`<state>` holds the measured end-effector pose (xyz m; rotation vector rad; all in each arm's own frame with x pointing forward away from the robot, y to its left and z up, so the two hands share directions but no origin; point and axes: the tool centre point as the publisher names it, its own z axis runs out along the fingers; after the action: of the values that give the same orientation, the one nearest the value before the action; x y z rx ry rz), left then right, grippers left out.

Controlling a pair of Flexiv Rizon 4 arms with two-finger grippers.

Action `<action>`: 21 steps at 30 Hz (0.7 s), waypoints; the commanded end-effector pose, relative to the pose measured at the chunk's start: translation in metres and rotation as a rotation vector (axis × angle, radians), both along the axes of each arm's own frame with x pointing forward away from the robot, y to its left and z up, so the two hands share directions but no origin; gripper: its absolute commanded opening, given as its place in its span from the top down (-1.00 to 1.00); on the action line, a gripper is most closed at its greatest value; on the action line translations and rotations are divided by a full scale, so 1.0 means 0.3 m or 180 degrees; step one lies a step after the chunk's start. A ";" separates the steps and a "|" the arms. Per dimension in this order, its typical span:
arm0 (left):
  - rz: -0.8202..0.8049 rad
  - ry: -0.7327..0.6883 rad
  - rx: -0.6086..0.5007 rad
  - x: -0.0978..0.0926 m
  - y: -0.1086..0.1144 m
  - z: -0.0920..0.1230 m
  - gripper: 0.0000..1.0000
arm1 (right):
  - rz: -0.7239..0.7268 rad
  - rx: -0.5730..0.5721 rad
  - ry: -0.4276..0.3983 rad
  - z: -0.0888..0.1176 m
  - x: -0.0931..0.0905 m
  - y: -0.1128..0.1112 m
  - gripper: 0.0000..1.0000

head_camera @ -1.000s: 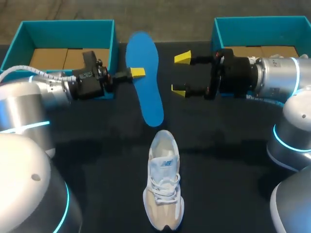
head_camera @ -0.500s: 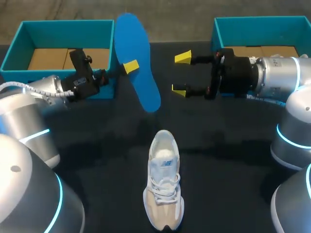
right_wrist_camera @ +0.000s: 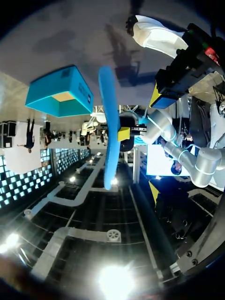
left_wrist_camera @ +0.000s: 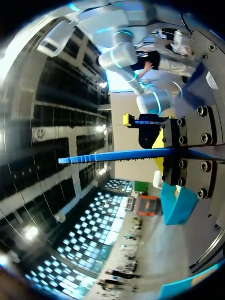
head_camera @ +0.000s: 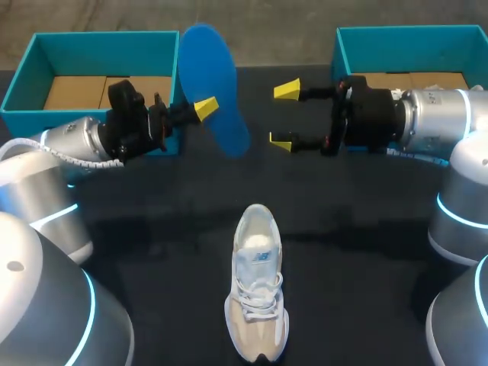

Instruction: Take the shoe out of the shoebox, open the shoe tongue, remove and reinsert the insole, then place the shoe into the shoebox

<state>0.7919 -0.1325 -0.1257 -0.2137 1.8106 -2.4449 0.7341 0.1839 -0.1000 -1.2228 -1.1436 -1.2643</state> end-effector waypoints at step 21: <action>-0.0527 -0.3314 0.0000 -0.016 0.060 0.051 1.00 | -0.0004 -0.0007 0.0002 -0.001 0.001 0.008 -1.00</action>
<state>0.7789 -0.1131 -0.1071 0.6545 1.4812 -2.1589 0.7341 0.1837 -0.0997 -1.2238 -1.1449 -1.2617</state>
